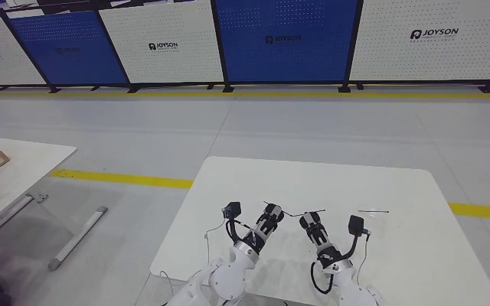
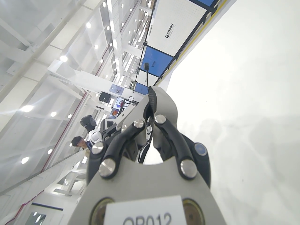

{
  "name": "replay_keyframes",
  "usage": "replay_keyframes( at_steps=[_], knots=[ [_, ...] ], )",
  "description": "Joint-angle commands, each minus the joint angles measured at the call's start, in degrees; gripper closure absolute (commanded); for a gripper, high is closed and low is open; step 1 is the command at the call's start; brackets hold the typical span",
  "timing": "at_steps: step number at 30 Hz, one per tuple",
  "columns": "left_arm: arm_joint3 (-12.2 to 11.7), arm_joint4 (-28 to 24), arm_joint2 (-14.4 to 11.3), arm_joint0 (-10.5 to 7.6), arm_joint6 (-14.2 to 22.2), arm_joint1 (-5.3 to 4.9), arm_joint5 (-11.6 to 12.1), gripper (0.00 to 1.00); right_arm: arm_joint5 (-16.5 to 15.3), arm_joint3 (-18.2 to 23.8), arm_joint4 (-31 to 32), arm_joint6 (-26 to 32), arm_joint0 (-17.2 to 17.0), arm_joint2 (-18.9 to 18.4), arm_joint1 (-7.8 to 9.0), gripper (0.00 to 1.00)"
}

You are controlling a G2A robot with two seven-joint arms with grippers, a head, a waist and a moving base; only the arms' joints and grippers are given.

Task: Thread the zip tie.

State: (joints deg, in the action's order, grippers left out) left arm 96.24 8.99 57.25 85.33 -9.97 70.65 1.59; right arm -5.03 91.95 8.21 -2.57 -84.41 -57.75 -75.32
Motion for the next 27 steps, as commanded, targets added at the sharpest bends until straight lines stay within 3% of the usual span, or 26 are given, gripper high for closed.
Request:
replay_keyframes(
  at_steps=[1,27],
  knots=[
    [0.00,0.00,0.00,0.00,0.00,0.00,0.00,1.00,0.12,-0.18,-0.02,0.05,0.13,0.00,-0.10,1.00],
    [0.00,0.00,0.00,0.00,0.00,0.00,0.00,1.00,0.41,-0.74,2.56,-0.44,0.27,0.93,-1.35,1.00]
  ],
)
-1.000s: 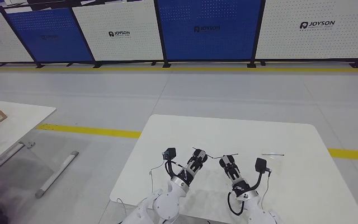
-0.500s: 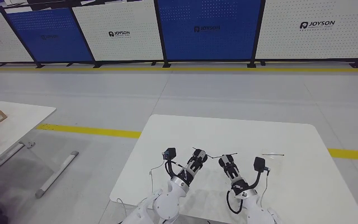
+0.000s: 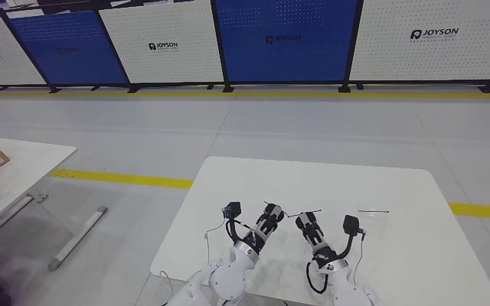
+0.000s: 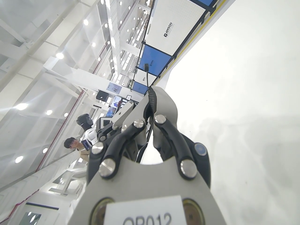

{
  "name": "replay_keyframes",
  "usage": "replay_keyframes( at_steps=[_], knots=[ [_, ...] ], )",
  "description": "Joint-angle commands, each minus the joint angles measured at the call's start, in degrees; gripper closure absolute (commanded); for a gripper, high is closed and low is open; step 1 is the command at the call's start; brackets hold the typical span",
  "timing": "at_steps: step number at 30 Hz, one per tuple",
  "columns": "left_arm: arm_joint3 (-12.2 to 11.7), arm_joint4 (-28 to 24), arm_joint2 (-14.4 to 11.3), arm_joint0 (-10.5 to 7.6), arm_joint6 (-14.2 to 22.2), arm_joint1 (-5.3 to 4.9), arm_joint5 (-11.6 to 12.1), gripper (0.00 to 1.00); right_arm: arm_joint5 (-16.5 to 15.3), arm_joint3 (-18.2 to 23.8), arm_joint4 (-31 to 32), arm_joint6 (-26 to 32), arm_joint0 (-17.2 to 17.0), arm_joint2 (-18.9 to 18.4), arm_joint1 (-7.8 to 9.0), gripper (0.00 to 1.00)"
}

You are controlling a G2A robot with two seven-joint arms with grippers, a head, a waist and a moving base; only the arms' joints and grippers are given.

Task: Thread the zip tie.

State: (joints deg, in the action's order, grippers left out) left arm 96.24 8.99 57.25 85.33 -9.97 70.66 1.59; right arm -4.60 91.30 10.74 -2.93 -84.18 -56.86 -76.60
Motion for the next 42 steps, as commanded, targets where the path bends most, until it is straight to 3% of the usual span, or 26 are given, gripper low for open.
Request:
replay_keyframes(
  at_steps=[1,16,20,34,42],
  knots=[
    [0.00,0.00,0.00,0.00,0.00,0.00,0.00,1.00,-0.09,-0.27,-0.06,-0.16,0.09,0.02,-0.11,1.00],
    [-0.02,-0.07,0.00,-0.01,0.00,0.03,0.00,1.00,-0.16,-0.40,-0.17,-0.22,0.11,-0.01,-0.14,1.00],
    [0.07,-2.60,0.32,-0.01,-0.64,0.35,-0.17,1.00,-0.16,-0.40,-0.17,-0.22,0.11,-0.01,-0.14,1.00],
    [1.21,-10.51,2.58,1.23,4.00,0.55,3.59,1.00,-1.01,-0.72,-2.13,2.75,0.71,-0.31,-0.60,1.00],
    [1.23,-13.79,4.15,1.66,5.95,0.53,4.58,1.00,-3.50,-1.74,-5.17,4.47,1.15,-1.15,-0.84,1.00]
  ],
)
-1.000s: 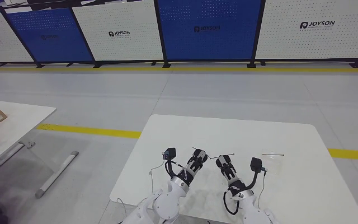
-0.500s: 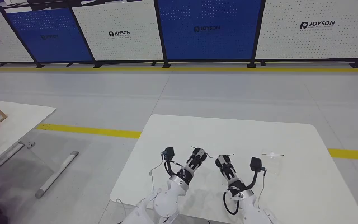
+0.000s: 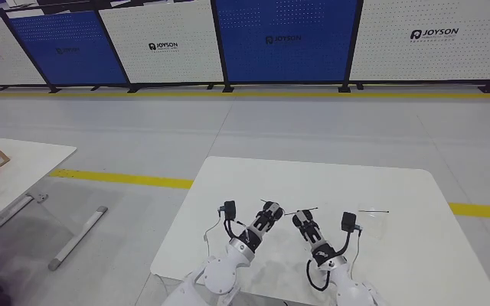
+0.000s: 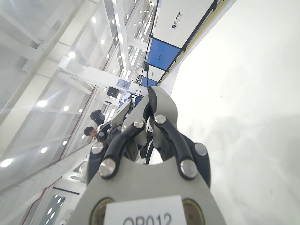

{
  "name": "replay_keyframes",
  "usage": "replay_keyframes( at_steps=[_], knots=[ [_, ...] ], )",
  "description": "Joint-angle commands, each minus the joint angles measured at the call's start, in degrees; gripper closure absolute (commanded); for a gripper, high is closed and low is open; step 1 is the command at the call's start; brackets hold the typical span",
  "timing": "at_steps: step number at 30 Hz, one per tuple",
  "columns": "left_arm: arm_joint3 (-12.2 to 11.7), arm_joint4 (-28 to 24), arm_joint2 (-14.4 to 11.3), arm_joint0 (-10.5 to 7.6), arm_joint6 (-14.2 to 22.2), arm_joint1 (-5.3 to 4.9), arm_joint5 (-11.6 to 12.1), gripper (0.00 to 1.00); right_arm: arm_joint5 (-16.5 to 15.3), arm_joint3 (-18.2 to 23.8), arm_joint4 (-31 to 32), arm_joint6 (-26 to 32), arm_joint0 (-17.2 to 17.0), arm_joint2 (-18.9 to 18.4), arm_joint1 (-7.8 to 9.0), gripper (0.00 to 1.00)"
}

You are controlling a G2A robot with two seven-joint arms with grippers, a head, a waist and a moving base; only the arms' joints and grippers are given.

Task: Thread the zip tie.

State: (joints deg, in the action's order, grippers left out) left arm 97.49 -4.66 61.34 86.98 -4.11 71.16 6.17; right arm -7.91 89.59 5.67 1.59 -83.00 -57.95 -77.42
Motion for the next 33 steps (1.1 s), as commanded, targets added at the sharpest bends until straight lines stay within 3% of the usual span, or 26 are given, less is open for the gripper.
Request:
replay_keyframes(
  at_steps=[1,12,24,33],
  knots=[
    [-0.06,-0.34,0.15,-0.01,0.06,0.04,0.01,1.00,-0.47,-0.04,-0.25,-0.14,-0.08,-0.14,-0.05,1.00],
    [-0.46,-2.35,0.15,-0.32,0.66,0.40,0.17,1.00,-2.31,-0.29,0.10,-0.12,-0.68,-0.57,-0.24,1.00],
    [-1.27,4.01,-0.82,-0.79,-1.88,0.67,-0.98,1.00,-1.87,1.49,2.04,-1.09,-2.21,-1.93,-0.17,1.00],
    [-0.81,5.33,-1.11,-0.28,-0.85,0.74,-0.96,1.00,-0.77,1.65,2.90,-1.14,-2.15,-1.81,-0.39,1.00]
  ],
)
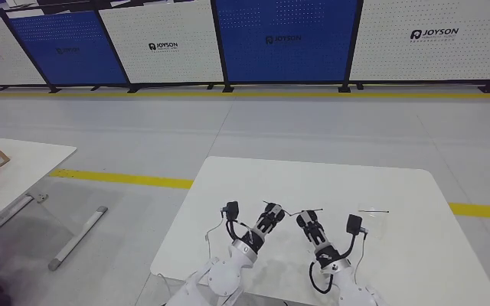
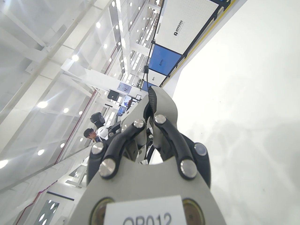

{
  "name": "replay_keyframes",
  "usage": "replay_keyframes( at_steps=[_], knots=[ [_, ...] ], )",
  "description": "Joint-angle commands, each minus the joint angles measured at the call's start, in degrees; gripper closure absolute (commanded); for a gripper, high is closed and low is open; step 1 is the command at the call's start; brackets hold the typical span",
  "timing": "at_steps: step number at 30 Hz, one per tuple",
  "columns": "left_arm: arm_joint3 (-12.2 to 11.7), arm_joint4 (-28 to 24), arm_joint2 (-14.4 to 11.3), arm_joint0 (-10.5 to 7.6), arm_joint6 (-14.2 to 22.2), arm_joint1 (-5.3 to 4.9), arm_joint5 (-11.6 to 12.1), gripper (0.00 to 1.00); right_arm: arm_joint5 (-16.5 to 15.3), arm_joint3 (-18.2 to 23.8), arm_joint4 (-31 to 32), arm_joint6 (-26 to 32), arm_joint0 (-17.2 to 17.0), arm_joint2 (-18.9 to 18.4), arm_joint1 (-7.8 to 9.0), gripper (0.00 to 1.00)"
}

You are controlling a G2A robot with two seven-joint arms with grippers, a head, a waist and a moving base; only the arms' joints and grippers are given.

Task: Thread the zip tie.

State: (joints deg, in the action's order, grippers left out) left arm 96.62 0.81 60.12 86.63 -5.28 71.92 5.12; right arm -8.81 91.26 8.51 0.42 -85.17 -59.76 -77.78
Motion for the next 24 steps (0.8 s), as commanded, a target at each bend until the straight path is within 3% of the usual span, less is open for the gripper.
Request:
replay_keyframes(
  at_steps=[1,5,17,24],
  knots=[
    [0.09,-0.07,0.21,0.11,0.40,-0.03,0.10,1.00,0.24,-0.02,0.11,0.04,0.05,0.01,-0.05,1.00],
    [0.25,0.22,0.37,0.32,0.52,-0.01,0.13,1.00,0.58,0.07,0.35,0.09,0.08,0.00,-0.13,1.00],
    [0.44,0.97,0.48,0.50,0.82,0.13,-0.42,0.84,1.07,0.44,1.11,-0.05,-0.05,-0.11,-0.36,1.00],
    [0.23,2.04,0.26,0.62,1.24,0.18,-0.69,0.81,0.99,0.44,1.23,-0.15,-0.17,-0.21,-0.49,1.00]
  ],
)
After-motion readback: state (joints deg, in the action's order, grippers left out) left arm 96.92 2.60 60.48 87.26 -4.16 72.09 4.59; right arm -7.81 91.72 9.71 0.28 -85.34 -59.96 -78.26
